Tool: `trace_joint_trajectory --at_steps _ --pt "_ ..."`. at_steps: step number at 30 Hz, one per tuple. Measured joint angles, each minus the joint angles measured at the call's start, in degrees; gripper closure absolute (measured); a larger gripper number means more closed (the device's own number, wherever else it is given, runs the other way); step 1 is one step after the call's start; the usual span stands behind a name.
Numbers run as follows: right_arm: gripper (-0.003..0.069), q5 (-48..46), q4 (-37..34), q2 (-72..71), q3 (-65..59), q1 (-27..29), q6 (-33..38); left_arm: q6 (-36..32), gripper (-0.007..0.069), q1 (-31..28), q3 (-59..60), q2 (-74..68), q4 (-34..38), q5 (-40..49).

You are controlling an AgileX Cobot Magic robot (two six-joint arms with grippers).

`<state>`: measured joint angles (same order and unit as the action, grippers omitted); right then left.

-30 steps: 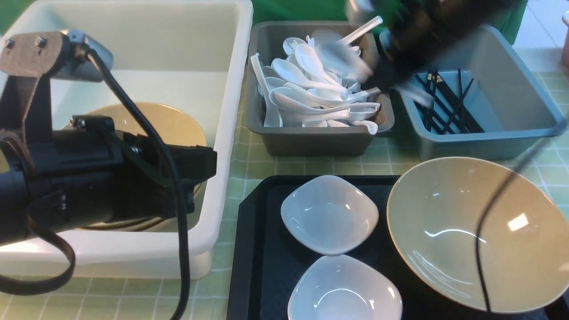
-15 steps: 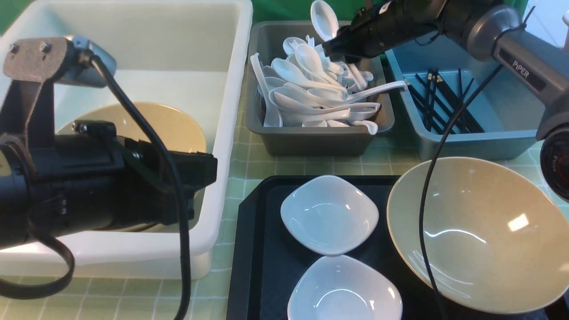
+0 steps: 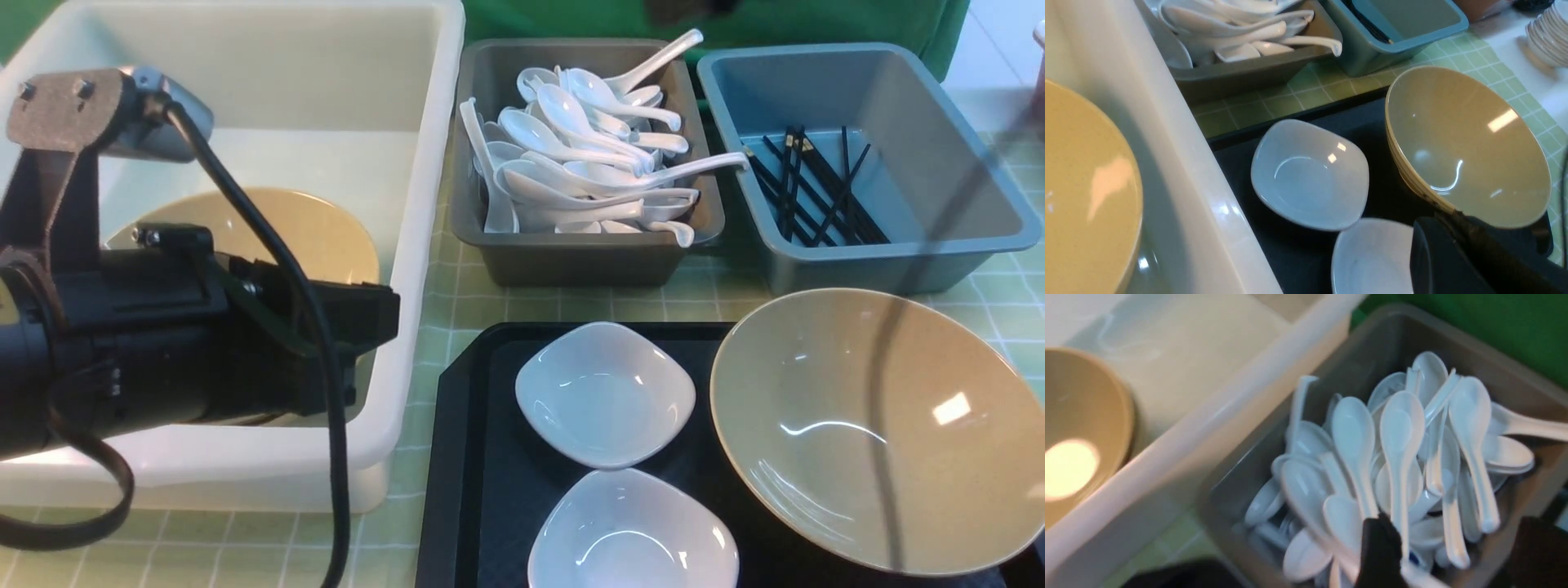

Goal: On green table put chopsticks spoon bowls plates into blue grey white boxes.
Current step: 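Grasp the large bowl on the tray by its rim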

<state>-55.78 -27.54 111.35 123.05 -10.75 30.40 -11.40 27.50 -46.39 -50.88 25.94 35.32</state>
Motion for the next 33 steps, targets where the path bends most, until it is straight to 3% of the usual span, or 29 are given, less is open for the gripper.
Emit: trace_joint_trajectory --at_steps 5,8,12,15,21,23,24,29,33 --pt "0.0342 -11.22 2.73 -16.17 -8.24 0.24 4.06 -3.31 0.0627 0.0 0.0 -1.18 1.73 3.43" --pt "0.0419 -11.21 4.11 -23.4 -13.7 0.24 3.83 -6.3 0.0626 0.0 0.0 -3.06 4.9 3.49" --pt "0.0578 -10.87 5.27 -38.52 -31.33 0.37 2.85 -14.47 0.0622 0.0 -1.23 -9.9 14.52 5.4" --pt "0.0624 -9.47 5.27 -46.7 -42.22 0.37 2.59 -18.25 0.0604 0.06 -4.62 -15.38 17.84 8.95" --pt "0.0638 -1.81 4.68 -60.75 -64.07 0.37 2.48 -17.25 0.048 4.31 -16.92 -29.2 16.92 12.88" --pt "0.0638 0.64 3.48 -63.42 -68.22 0.37 2.48 -14.99 0.0418 6.68 -20.5 -32.76 14.85 12.88" --pt "0.0638 2.21 1.87 -66.25 -71.35 0.37 2.48 -11.95 0.0341 9.06 -24.62 -38.09 12.25 13.09" --pt "0.0638 1.91 0.31 -68.11 -73.43 0.37 2.48 -5.08 0.0185 11.32 -35.91 -51.05 8.1 15.7" --pt "0.0636 1.75 0.31 -68.17 -73.45 0.37 2.48 -0.47 0.0166 11.07 -44.44 -60.12 5.92 17.85"
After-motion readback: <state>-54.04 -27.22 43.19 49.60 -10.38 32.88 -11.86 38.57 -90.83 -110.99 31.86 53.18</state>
